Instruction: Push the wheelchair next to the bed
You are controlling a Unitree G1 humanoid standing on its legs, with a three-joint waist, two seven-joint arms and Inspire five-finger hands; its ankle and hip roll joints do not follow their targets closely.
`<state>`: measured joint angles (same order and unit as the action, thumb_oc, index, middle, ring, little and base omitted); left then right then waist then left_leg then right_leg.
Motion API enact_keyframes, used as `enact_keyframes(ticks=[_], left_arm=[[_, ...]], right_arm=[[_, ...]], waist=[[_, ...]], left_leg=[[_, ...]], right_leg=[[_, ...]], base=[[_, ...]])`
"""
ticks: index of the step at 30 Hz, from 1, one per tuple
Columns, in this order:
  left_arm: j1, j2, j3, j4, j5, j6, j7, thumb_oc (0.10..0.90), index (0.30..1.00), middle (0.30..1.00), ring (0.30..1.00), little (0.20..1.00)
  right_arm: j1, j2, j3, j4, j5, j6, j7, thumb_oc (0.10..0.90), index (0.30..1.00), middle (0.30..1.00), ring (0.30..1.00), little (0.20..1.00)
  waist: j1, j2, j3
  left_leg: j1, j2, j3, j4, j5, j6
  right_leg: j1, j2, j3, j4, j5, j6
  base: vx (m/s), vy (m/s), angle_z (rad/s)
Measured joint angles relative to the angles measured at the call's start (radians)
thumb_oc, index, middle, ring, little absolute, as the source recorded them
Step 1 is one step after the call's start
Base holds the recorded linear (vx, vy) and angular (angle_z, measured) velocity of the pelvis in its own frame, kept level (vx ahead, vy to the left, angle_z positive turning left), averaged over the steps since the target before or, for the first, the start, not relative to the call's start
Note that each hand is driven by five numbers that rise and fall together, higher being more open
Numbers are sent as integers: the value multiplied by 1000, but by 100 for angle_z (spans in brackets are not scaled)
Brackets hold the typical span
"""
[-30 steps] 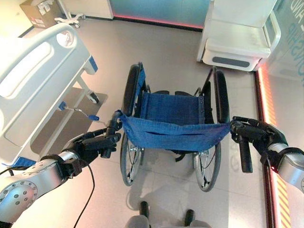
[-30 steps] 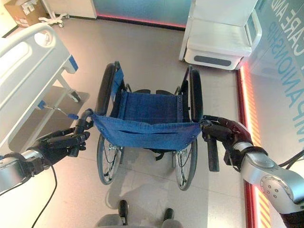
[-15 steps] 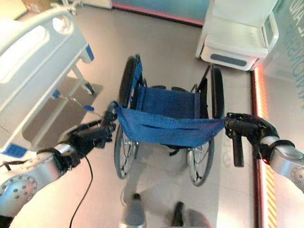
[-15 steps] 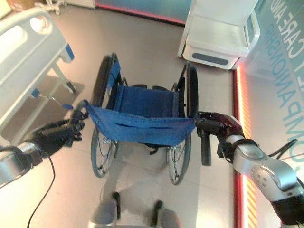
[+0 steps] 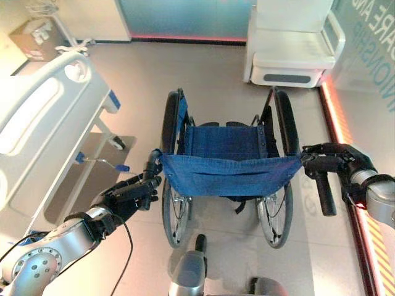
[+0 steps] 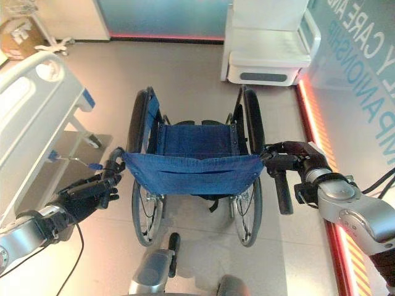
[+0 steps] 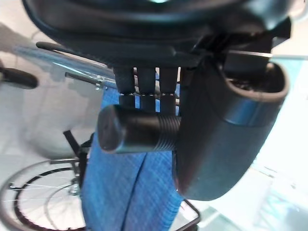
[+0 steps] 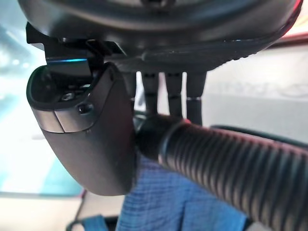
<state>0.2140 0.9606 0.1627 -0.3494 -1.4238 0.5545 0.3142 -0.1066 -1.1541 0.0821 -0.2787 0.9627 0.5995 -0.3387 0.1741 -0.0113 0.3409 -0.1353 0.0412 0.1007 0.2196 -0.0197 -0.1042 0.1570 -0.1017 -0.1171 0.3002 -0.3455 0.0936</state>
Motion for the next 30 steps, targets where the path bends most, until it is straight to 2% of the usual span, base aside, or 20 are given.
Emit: enact_keyframes(ticks=[3, 5, 6, 8, 10, 11, 13, 15, 16, 17, 19, 20, 21, 22, 23, 25, 26, 28, 29, 30], left_arm=[[-21, 12, 15, 26, 18, 11, -28, 400, 300, 300, 300, 300], [-21, 24, 32, 30, 19, 24, -44, 400, 300, 300, 300, 300], [-32, 21, 38, 41, 19, 32, -55, 400, 300, 300, 300, 300], [-70, 24, 38, 61, 27, 53, -70, 400, 300, 300, 300, 300], [-87, 23, 36, 71, 35, 60, -77, 400, 300, 300, 300, 300], [-87, 26, 36, 72, 36, 61, -77, 400, 300, 300, 300, 300], [-87, 29, 39, 79, 41, 60, -78, 400, 300, 300, 300, 300], [-100, 22, 41, 105, 47, 52, -89, 400, 300, 300, 300, 300], [-128, 18, 36, 133, 47, 51, -99, 400, 300, 300, 300, 300], [-141, 19, 34, 145, 47, 50, -105, 400, 300, 300, 300, 300], [-185, 8, 12, 180, 48, 35, -109, 400, 300, 300, 300, 300], [-200, 6, 6, 194, 47, 24, -111, 400, 300, 300, 300, 300], [-209, 0, 0, 200, 48, 19, -110, 400, 300, 300, 300, 300], [-225, 0, -8, 205, 50, 16, -104, 400, 300, 300, 300, 300], [-222, 1, -7, 202, 51, 16, -103, 400, 300, 300, 300, 300], [-186, 18, 15, 182, 50, 16, -106, 400, 300, 300, 300, 300], [-174, 43, 21, 173, 50, 17, -106, 400, 300, 300, 300, 300], [-181, 30, 21, 170, 50, 16, -102, 400, 300, 300, 300, 300], [-172, 29, 16, 163, 49, 25, -102, 400, 300, 300, 300, 300], [-166, 30, 14, 160, 49, 40, -102, 400, 300, 300, 300, 300]], right_arm=[[23, 30, 0, -2, 25, 12, 0, 400, 300, 300, 300, 300], [29, 31, -1, -10, 30, 20, 0, 400, 300, 300, 300, 300], [20, 30, -1, -10, 31, 20, -3, 400, 300, 300, 300, 300], [9, 45, -8, -13, 31, 19, -31, 400, 300, 300, 300, 300], [0, 47, -2, -10, 31, 19, -37, 400, 300, 300, 300, 300], [-5, 49, 2, -9, 31, 19, -37, 400, 300, 300, 300, 300], [-23, 46, 3, -19, 31, 17, -37, 400, 300, 300, 300, 300], [-70, 33, 5, -26, 32, 17, -37, 400, 300, 300, 300, 300], [-101, 19, 4, -28, 32, 12, -37, 400, 300, 300, 300, 300], [-116, 18, 2, -27, 31, 9, -37, 400, 300, 300, 300, 300], [-142, -3, 0, -33, 33, -1, -37, 400, 300, 300, 300, 300], [-149, -6, -4, -34, 42, -1, -38, 400, 300, 300, 300, 300], [-151, -10, -3, -33, 50, 0, -39, 400, 300, 300, 300, 300], [-157, -15, -3, -28, 66, 5, -46, 400, 300, 300, 300, 300], [-155, -16, -3, -31, 67, 7, -46, 400, 300, 300, 300, 300], [-155, -26, -1, -44, 84, 35, -46, 400, 300, 300, 300, 300], [-154, -26, 1, -40, 119, 63, -44, 400, 300, 300, 300, 300], [-177, -18, 2, 7, 149, 77, -27, 400, 300, 300, 300, 300], [-182, -16, 10, 19, 147, 78, -26, 400, 300, 300, 300, 300], [-204, -31, 33, 36, 146, 83, -23, 400, 300, 300, 300, 300]], waist=[[-7, -44, -27], [-14, -70, -44], [-27, -67, -43], [-53, -64, -48], [-67, -66, -49], [-72, -62, -47], [-66, -27, -41], [-72, 25, -24], [-86, 56, -6], [-95, 65, -1], [-126, 61, 11], [-138, 38, 23], [-143, 35, 31], [-160, 29, 69], [-169, 23, 79], [-157, 14, 90], [-162, -34, 67], [-186, -54, 60], [-174, -33, 44], [-182, -6, 18]], left_leg=[[-14, -27, 17, 82, -14, 58], [-17, -62, 25, 108, -35, 133], [-34, -73, 19, 128, -55, 158], [-38, -88, 16, 120, -72, 174], [-6, -106, -7, 81, -58, 194], [7, -115, -35, 54, -39, 194], [67, -111, -165, -61, -1, 185], [81, -78, -221, -90, 24, 163], [79, -76, -277, -90, 20, 157], [71, -77, -293, -84, 23, 149], [44, -115, -327, -29, -6, 143], [47, -141, -342, -1, -37, 129], [55, -139, -343, 2, -60, 126], [104, -119, -334, -5, -70, 136], [118, -115, -334, -4, -78, 152], [125, -87, -337, 21, -112, 133], [129, -82, -328, 14, -129, 105], [55, -85, -268, 324, -168, 78], [29, -79, -217, 521, -217, 57], [36, -69, -201, 579, -211, 40]], right_leg=[[24, -23, 4, -34, -4, 22], [24, -49, -8, -8, -12, 61], [-20, -64, -9, 105, -19, 76], [-162, -96, 13, 378, 29, 153], [-222, -102, 8, 491, 71, 112], [-226, -91, 2, 487, 57, 89], [-247, -12, -46, 318, 2, -13], [-270, 65, -54, 139, 6, -29], [-299, 95, -29, 60, 35, -31], [-305, 99, -17, 12, 75, -20], [-337, 54, 28, -62, 193, 10], [-333, -9, 22, -20, 284, 35], [-332, -24, 20, 28, 273, 2], [-392, -42, 16, 223, 221, 19], [-411, -49, 12, 252, 205, 30], [-402, -49, 16, 140, 201, 45], [-379, -75, 13, 79, 221, 47], [-358, -79, -52, 72, 233, 28], [-335, -62, -89, 60, 238, -25], [-338, -41, -110, 79, 221, -53]], base=[[348, 234, -16], [282, 211, -15], [233, 159, -3], [296, 155, -3], [230, 30, -3], [194, -51, -14], [163, -90, -45], [244, -187, -34], [401, -287, 1], [478, -289, 33], [452, -227, 58], [421, -167, 67], [738, -296, 91], [572, -224, 69], [724, -289, 75], [476, -190, 66], [445, -144, 109], [407, -148, 93], [336, -197, 49], [361, -215, 57]])
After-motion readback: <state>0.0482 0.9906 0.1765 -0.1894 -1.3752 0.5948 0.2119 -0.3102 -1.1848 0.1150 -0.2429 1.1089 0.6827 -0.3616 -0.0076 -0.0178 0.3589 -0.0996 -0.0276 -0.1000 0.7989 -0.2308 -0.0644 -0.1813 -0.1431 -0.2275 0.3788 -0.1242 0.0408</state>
